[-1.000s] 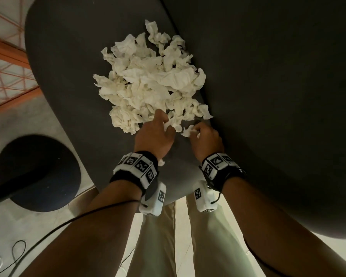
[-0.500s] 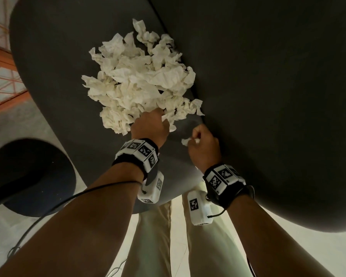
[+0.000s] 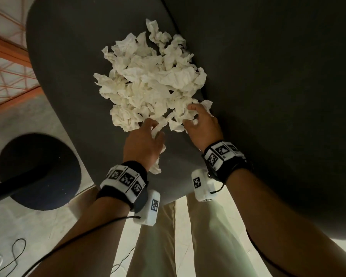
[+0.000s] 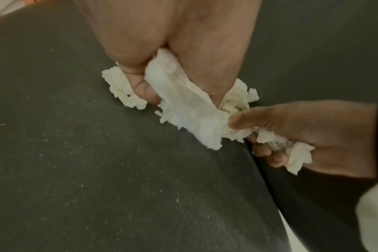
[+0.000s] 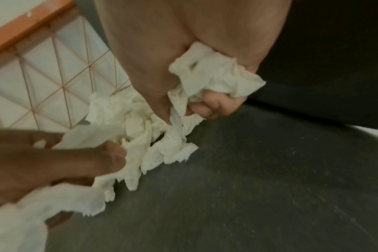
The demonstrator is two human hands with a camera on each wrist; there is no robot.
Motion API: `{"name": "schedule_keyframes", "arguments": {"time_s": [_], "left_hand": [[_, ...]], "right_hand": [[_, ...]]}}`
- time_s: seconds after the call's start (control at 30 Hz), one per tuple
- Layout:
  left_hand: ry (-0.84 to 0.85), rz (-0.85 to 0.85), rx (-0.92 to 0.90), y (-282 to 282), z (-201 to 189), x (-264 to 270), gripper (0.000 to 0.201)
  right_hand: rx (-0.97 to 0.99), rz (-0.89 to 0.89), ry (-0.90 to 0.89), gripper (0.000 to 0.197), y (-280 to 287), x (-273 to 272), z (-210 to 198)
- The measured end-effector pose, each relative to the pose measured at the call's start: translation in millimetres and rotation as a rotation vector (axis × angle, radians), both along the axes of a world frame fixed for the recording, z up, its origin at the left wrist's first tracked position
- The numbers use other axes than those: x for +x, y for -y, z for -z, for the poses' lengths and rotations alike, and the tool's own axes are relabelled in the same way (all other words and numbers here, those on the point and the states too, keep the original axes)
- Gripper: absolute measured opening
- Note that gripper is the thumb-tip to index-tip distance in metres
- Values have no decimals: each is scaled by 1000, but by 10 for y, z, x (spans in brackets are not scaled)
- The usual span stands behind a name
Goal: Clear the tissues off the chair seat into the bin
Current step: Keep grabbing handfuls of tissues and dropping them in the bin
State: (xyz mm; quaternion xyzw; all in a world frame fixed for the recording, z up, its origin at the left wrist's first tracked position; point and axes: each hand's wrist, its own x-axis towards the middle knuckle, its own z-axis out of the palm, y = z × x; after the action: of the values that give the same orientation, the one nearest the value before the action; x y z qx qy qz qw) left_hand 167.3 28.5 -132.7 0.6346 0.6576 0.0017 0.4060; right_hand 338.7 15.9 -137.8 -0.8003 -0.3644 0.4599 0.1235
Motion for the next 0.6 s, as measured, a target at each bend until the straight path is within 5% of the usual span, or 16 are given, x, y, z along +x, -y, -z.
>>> {"name": "schedule_keyframes", "arguments": {"time_s": [0.17,0.3,0.6], "left_hand": [[-140,179,-17,-84,75,192,41],[-257,197,-19,-143,180,217,29],[96,-94,24,85,-56,-98,13]], "right_hand": [[-48,-144,142,39,-23,-55,56],[-14,-121,174,35,-13,-43,49],[-1,-134,206,19,-60,-143,151]]}}
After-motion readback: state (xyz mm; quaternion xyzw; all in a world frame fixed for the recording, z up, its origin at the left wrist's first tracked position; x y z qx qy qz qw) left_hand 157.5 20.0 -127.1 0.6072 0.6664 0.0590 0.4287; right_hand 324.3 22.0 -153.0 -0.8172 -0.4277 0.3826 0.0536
